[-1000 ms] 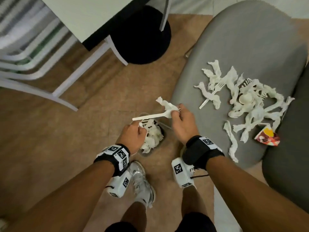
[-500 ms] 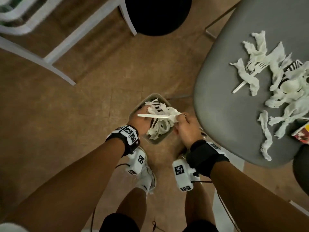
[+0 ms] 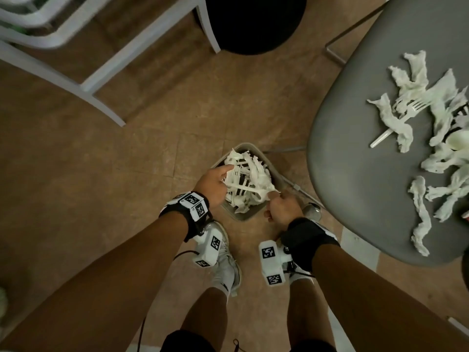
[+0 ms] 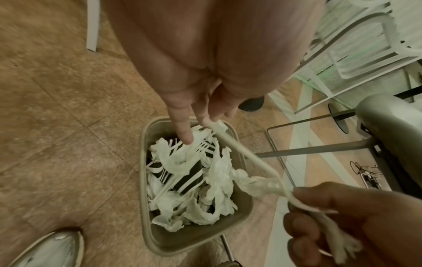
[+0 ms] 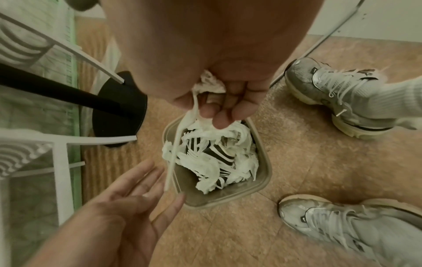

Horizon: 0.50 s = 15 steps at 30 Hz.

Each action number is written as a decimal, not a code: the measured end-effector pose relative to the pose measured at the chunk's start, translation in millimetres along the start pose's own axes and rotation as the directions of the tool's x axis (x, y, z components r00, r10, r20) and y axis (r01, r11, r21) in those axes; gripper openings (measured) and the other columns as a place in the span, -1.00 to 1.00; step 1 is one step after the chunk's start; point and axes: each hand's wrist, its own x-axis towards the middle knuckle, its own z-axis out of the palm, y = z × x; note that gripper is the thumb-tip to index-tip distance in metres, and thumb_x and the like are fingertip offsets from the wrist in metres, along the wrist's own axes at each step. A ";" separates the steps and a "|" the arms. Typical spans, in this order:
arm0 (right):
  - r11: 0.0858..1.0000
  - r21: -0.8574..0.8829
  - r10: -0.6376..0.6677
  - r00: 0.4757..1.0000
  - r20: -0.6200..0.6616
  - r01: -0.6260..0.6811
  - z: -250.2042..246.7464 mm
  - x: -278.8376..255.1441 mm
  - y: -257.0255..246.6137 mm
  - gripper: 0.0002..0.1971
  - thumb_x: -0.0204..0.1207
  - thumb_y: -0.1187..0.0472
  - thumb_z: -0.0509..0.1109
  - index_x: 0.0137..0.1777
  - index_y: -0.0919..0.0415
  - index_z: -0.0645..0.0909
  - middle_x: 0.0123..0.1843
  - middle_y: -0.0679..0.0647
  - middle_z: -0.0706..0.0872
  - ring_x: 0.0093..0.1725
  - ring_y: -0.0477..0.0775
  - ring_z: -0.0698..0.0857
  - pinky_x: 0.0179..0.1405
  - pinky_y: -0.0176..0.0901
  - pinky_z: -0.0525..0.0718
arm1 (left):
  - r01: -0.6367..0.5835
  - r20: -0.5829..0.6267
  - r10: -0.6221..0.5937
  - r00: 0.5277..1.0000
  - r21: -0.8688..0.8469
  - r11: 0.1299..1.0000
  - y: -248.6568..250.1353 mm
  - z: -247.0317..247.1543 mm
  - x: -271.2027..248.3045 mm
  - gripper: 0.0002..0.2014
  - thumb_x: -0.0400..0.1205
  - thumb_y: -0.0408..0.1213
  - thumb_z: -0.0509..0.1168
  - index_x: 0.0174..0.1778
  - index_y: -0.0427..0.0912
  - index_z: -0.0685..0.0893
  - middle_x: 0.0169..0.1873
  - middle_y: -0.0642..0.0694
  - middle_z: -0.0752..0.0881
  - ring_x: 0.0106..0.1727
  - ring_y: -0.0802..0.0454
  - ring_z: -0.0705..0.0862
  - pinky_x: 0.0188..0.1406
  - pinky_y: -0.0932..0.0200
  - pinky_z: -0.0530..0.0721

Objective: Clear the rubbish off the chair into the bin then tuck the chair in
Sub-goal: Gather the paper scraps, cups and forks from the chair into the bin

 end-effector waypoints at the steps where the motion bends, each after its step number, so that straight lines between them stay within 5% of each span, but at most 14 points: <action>1: 0.997 -0.079 -0.014 1.000 0.014 0.015 3.1 3.7 3.2 -0.78 0.66 0.05 0.24 -0.03 0.20 0.57 -0.22 0.24 0.76 -0.14 0.29 0.75 0.00 0.18 0.75 | -0.003 -0.022 0.003 1.000 0.013 1.000 -0.5 1.3 -0.9 -0.34 0.58 -0.60 0.12 0.56 0.03 0.53 0.43 -0.03 0.63 0.33 0.07 0.66 0.12 0.36 0.62; 4: 0.957 -0.285 -0.022 0.992 0.121 0.055 9.8 14.1 11.6 -0.49 0.63 -0.09 0.29 0.48 0.18 0.48 0.38 0.24 0.69 0.33 0.34 0.69 0.41 0.21 0.62 | 0.003 -0.076 -0.001 0.997 0.015 1.000 -1.0 6.3 -4.0 -0.39 0.58 -0.56 0.11 0.53 -0.02 0.56 0.39 -0.02 0.66 0.33 0.07 0.65 0.21 0.32 0.58; 7: 0.875 -0.451 -0.071 0.967 0.246 0.179 8.1 17.8 11.5 -0.34 0.61 -0.11 0.31 0.66 0.07 0.29 0.60 0.10 0.50 0.53 0.24 0.53 0.49 -0.04 0.47 | -0.008 -0.115 0.010 0.993 0.022 1.000 -4.3 9.9 -6.4 -0.41 0.54 -0.52 0.14 0.46 -0.01 0.62 0.36 -0.05 0.70 0.35 0.00 0.67 0.38 0.08 0.62; 11: 0.825 -0.504 -0.152 0.959 0.241 0.257 -2.8 14.5 10.6 -0.38 0.57 -0.02 0.28 0.64 0.03 0.32 0.55 0.09 0.56 0.50 0.22 0.55 0.47 -0.05 0.49 | -0.019 -0.142 0.018 0.990 -0.012 1.000 8.7 8.4 -20.2 -0.50 0.54 -0.52 0.18 0.36 -0.06 0.66 0.28 -0.11 0.74 0.32 -0.01 0.69 0.41 -0.01 0.62; 15: 0.860 -0.437 -0.153 0.950 0.271 0.263 -25.2 -19.5 -13.7 -0.56 0.63 0.07 0.27 0.49 0.13 0.50 0.41 0.11 0.65 0.35 0.23 0.63 0.39 -0.01 0.56 | -0.012 -0.177 0.028 0.984 0.090 0.996 49.4 -0.9 -40.3 -0.61 0.63 -0.50 0.21 0.38 -0.22 0.64 0.22 -0.06 0.69 0.27 0.07 0.62 0.30 0.20 0.53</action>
